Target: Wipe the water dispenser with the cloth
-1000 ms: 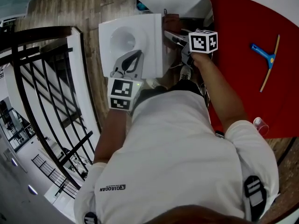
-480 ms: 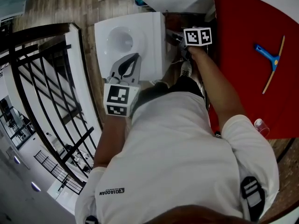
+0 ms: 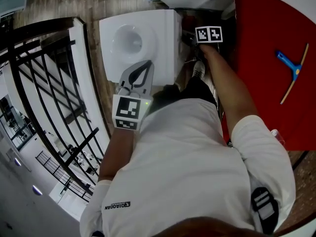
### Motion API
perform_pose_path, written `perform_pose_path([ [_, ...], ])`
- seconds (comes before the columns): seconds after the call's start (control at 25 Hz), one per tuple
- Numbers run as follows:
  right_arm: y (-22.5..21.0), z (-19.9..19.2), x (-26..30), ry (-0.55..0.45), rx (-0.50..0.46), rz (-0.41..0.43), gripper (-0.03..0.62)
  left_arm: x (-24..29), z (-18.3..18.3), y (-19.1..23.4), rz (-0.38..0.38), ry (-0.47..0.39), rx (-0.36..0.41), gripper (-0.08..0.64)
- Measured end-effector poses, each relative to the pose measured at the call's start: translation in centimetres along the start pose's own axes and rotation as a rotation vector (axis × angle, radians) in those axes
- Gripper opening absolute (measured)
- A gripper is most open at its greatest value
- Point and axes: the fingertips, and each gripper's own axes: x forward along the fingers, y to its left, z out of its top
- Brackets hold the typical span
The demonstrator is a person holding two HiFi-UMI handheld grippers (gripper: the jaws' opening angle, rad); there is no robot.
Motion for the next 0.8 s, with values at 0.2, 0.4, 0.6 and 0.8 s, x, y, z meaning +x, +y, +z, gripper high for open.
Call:
perform_pose_path([
  [0.2,-2.1,-0.9,1.6,0.027,0.023,-0.034,0.071,-0.1,0.0,-0.4,-0.01,0.003,-0.002,0.0],
  [0.4,-3.6,-1.6,2.1,0.064,0.021,-0.078,0.071,-0.2,-0.4,-0.8,-0.008,0.007,-0.012,0.0],
  [0.6,-3.9,-1.9,2.5,0.079,0.004,-0.092,0.071,-0.6,-1.0,-0.2,0.009,0.0,-0.02,0.0],
  [0.8,-3.7,-1.7,1.7,0.085,-0.021,-0.113,0.071,-1.3,-0.7,-0.1,0.018,-0.014,-0.019,0.0],
])
